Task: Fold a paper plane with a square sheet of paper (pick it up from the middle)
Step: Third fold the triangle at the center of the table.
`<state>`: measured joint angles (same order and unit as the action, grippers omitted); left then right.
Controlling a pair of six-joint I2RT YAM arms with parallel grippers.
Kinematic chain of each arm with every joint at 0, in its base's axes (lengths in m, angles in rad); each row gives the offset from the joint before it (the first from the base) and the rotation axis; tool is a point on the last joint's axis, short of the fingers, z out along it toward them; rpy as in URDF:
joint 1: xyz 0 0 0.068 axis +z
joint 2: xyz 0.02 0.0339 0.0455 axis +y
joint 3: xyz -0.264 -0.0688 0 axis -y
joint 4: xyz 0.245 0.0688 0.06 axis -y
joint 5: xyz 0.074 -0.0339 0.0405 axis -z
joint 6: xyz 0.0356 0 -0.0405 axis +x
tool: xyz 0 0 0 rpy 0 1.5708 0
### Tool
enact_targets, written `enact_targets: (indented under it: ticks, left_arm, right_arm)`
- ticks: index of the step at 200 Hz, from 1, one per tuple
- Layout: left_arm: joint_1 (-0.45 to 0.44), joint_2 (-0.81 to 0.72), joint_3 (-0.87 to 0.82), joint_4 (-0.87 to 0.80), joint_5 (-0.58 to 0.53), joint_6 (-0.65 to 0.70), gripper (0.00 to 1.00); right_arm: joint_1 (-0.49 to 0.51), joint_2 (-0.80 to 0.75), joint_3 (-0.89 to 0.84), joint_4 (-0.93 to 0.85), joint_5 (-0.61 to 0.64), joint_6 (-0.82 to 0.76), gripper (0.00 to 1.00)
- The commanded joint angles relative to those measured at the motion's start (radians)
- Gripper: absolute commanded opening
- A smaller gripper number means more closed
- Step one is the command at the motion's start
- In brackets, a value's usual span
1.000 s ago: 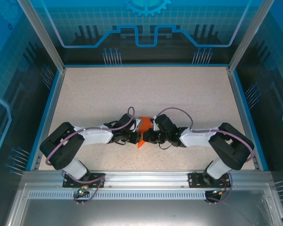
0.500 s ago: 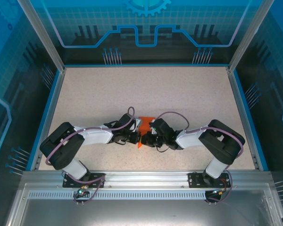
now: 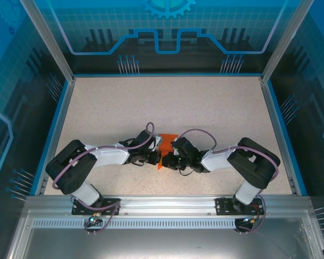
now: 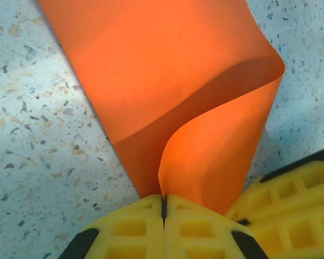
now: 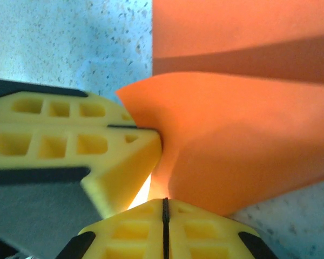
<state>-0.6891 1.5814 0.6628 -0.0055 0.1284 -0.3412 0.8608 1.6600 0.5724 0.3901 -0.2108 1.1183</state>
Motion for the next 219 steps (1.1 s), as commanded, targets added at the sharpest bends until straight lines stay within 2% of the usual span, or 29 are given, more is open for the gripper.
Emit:
enact_targets:
  ticks: [1,36,75,134,199,219]
  left_arm:
    - [0.009,0.03,-0.017,-0.044,-0.018,0.004,0.0]
    - [0.009,0.034,-0.018,-0.04,-0.015,0.002,0.0]
    - [0.008,0.038,-0.018,-0.036,-0.013,-0.002,0.0]
    - [0.008,0.04,-0.019,-0.037,-0.011,-0.002,0.0]
    - [0.009,0.037,-0.021,-0.038,-0.01,-0.001,0.0]
    - [0.009,0.038,-0.023,-0.034,-0.009,-0.003,0.0]
  right_arm:
    - [0.031,-0.027,-0.013,0.009,0.003,-0.005,0.09]
    - [0.044,0.03,-0.016,0.088,-0.014,0.027,0.09]
    - [0.046,0.065,-0.026,0.053,0.018,0.036,0.08]
    - [0.053,-0.004,-0.053,0.098,0.011,0.036,0.09]
    - [0.079,0.021,-0.049,0.183,0.007,0.067,0.08]
    - [0.083,0.028,-0.031,0.136,0.017,0.059,0.08]
